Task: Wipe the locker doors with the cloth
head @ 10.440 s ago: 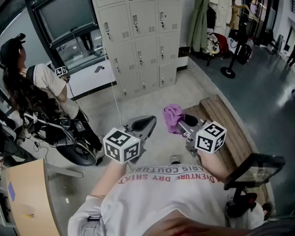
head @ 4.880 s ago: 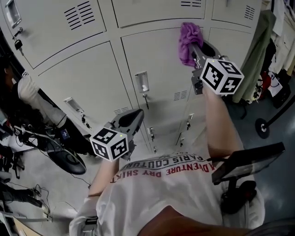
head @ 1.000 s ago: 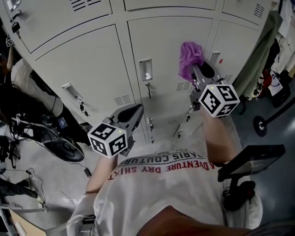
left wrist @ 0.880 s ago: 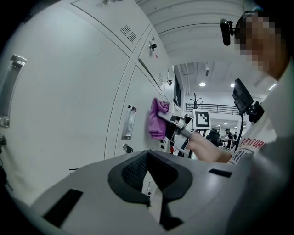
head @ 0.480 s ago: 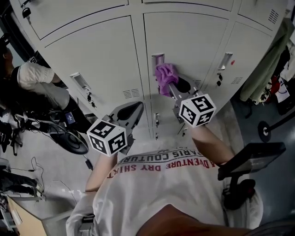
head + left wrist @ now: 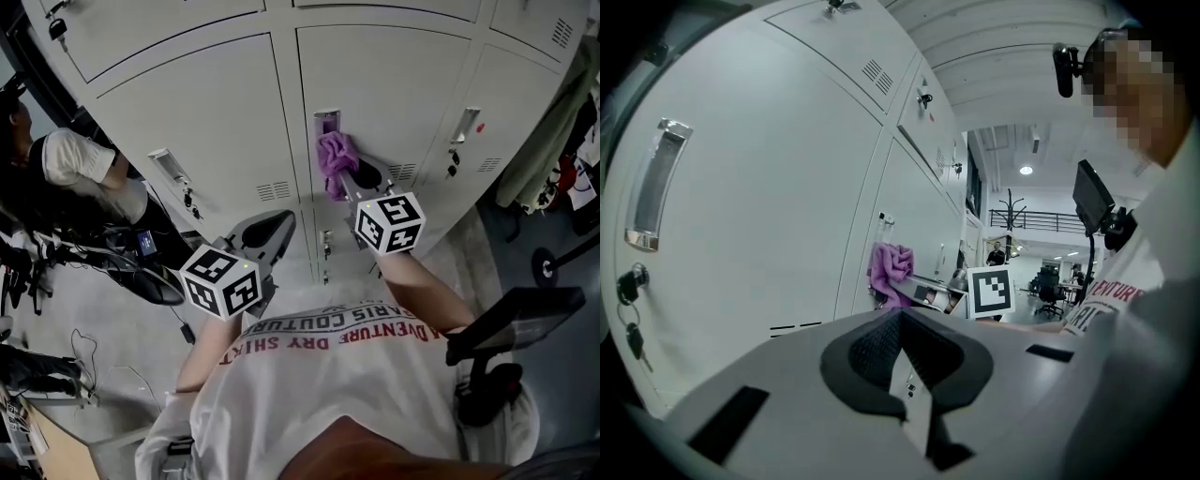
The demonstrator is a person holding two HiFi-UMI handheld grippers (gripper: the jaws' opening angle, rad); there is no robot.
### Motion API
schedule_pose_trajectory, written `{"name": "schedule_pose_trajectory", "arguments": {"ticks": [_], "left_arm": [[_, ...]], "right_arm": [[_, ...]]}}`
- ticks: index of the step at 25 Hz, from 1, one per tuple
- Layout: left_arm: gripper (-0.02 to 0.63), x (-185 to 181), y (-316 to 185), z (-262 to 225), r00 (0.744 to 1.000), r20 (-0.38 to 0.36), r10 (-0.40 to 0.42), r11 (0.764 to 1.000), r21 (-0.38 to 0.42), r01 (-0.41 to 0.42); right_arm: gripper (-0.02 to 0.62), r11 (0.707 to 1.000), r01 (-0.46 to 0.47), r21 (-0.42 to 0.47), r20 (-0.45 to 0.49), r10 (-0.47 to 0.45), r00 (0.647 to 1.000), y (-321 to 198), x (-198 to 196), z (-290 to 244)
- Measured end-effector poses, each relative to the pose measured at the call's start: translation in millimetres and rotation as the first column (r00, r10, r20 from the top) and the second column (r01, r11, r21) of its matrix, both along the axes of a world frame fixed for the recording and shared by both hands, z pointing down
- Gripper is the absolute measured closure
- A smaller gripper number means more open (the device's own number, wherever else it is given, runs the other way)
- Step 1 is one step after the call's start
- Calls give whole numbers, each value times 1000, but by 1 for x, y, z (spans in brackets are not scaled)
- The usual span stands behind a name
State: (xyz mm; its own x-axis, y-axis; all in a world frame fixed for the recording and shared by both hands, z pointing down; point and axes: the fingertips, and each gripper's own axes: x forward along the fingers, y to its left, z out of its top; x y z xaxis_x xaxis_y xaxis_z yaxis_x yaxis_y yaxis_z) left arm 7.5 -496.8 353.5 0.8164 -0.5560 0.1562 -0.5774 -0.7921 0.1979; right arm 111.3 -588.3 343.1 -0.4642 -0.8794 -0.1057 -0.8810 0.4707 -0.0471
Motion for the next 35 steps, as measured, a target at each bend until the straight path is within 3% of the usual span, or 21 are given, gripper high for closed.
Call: {"name": "schedule_pose_trajectory", "arguments": {"ticks": [6,13,26,29,35], "left_arm": [[606,7,1,0,1000,4,19,1000,0,-19],[606,20,0,1,999,-1,51,999,-2,-51],[606,49,2,6,992,9,124,992,-11,-124],[606,51,3,7,992,10,128,992,-15,-128],[607,47,3,9,993,8,119,993,-22,-118]], "right_arm": [[538,999,-35,-10,10,35,999,-2,17,2],[538,990,-143,-3,16,143,990,1,69,0],[538,907,-420,-17,96,419,903,8,205,-3],[538,890,-456,-17,84,456,886,10,220,0],[540,882,-471,-21,77,471,879,11,222,1]]}}
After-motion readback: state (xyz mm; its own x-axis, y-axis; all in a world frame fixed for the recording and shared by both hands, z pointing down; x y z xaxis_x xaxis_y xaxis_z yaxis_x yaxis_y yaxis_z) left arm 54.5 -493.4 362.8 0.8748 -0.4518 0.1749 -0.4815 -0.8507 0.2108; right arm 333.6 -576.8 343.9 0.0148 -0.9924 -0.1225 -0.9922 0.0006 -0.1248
